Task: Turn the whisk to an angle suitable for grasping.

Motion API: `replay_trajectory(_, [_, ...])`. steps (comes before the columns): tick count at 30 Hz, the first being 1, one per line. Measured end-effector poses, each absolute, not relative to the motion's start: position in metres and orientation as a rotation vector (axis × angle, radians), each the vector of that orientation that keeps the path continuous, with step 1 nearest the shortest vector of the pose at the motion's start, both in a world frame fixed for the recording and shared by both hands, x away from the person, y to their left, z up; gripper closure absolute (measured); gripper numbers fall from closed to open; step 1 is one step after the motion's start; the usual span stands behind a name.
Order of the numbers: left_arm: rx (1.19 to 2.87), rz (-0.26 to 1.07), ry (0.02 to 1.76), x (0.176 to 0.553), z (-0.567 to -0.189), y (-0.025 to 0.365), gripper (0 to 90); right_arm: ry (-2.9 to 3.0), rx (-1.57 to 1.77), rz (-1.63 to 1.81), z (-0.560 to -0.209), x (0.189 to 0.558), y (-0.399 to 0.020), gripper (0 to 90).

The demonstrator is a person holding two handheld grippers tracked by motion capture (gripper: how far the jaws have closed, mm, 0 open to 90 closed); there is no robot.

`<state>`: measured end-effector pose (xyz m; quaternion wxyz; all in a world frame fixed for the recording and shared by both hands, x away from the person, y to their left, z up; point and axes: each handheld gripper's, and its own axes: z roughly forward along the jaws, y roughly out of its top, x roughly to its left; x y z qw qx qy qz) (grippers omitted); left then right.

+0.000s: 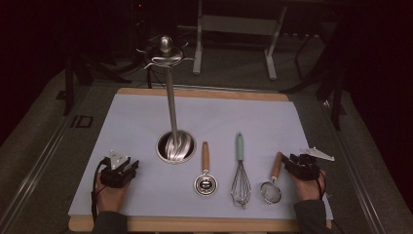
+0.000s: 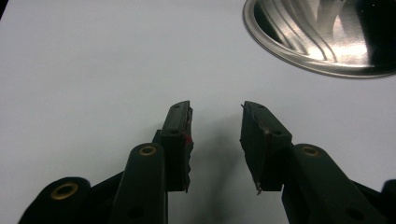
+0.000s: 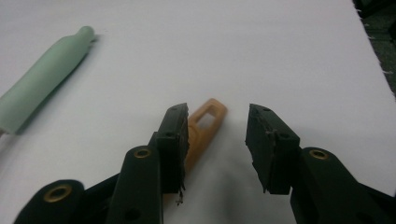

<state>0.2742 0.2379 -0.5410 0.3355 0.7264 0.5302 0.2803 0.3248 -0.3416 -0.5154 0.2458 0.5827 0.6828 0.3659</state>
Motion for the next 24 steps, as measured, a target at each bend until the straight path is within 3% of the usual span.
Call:
replay_trajectory(15, [1.879, 0.738, 1.383, 0.273, -0.541, 0.238, 63.2, 2.004, 1.539, 1.024, -0.491, 0.337, -0.324, 66.8])
replay_trajectory(24, [1.883, 0.749, 1.386, 0.273, -0.541, 0.237, 63.2, 2.110, 1.491, 0.972, -0.483, 0.347, -0.308, 66.4])
